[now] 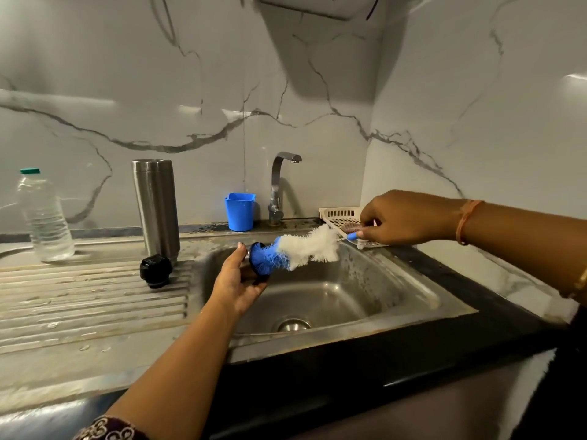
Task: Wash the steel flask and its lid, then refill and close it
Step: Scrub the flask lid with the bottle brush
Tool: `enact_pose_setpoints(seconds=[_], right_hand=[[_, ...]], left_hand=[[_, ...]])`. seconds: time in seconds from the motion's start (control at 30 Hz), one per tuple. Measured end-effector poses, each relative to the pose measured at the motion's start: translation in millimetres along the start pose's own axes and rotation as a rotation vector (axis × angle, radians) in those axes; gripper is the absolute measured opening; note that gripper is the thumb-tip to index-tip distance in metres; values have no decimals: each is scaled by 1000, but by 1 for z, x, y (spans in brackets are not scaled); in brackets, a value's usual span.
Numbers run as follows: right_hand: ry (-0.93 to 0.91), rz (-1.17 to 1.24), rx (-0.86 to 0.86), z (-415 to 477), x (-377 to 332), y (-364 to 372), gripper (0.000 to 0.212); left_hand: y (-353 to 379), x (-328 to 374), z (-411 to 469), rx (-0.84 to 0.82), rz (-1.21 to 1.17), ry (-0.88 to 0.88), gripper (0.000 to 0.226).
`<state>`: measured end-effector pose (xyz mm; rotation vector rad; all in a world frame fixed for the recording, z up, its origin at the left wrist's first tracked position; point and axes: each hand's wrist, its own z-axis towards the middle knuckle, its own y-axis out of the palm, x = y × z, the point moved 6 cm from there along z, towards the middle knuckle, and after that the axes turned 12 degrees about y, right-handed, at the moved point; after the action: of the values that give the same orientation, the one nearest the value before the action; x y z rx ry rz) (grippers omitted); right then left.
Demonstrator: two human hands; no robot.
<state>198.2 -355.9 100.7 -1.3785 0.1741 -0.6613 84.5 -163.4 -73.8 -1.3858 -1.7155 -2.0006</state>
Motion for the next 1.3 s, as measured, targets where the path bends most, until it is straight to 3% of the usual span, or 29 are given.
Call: enact_pose_setpoints(seconds=[0.1,0.17,0.27,0.4,0.43,0.47,0.53,0.57,0.63,0.7,0.8,0.83,0.87,0.9,0.97,1.03,1.1,1.13,1.17,1.2,1.3], right_hand=[[-296,-512,477,-10,-14,-5,32],[-434,-631,596,-18,-24,-2,28],[-340,-486,430,-10,-24,5,35],[-10,294,-181,7,-8,15,36],[-19,260,-215,8,-8,16,37],[-77,61,-117,8,-8,14,39],[-267,-341,302,2,-13,2,46],[-377,-461,426,-6,-19,-1,48],[-444,-579,499,-12,-27,-5,46],[-312,-447,349,0,-25,-2,38],[127,457,-405,12,-5,11,32],[159,613,-505,13,-2,12,30],[160,592,-473,15,1,9,29],[115,391,-367,15,3,4,31],[-74,-162,27,12,-5,-7,38],[-308,-545,386,5,-14,-7,35],[-458,-678,539,-5,-23,-8,36],[-435,-664,533,-3,-24,-8,38],[-401,-592,515,0,-25,-10,38],[-281,-417,342,6,-23,-11,36],[142,434,-451,13,-5,6,30]], left_hand=[[0,0,1,16,-24,-10,40],[-2,0,3,30,-34,-15,44],[-2,2,3,18,-46,-8,46],[-1,6,5,-6,-60,26,51],[-1,6,5,-5,-63,32,52],[-1,6,5,-2,-69,35,52],[-2,5,5,19,-86,22,53],[-3,5,5,32,-90,13,54],[-4,5,5,40,-75,8,54],[-4,5,6,22,-42,14,50],[-1,7,4,-21,-53,20,39],[1,8,4,-33,-71,22,36],[2,9,4,-39,-87,26,35],[3,10,4,-39,-95,30,35],[1,8,5,-15,-99,20,36],[-3,6,7,25,-116,-1,41],[-5,6,8,34,-124,-7,44],[-6,6,8,29,-123,-5,45],[-5,6,8,22,-119,-2,46],[-5,7,7,11,-104,4,47],[-3,7,6,-37,-15,37,50]])
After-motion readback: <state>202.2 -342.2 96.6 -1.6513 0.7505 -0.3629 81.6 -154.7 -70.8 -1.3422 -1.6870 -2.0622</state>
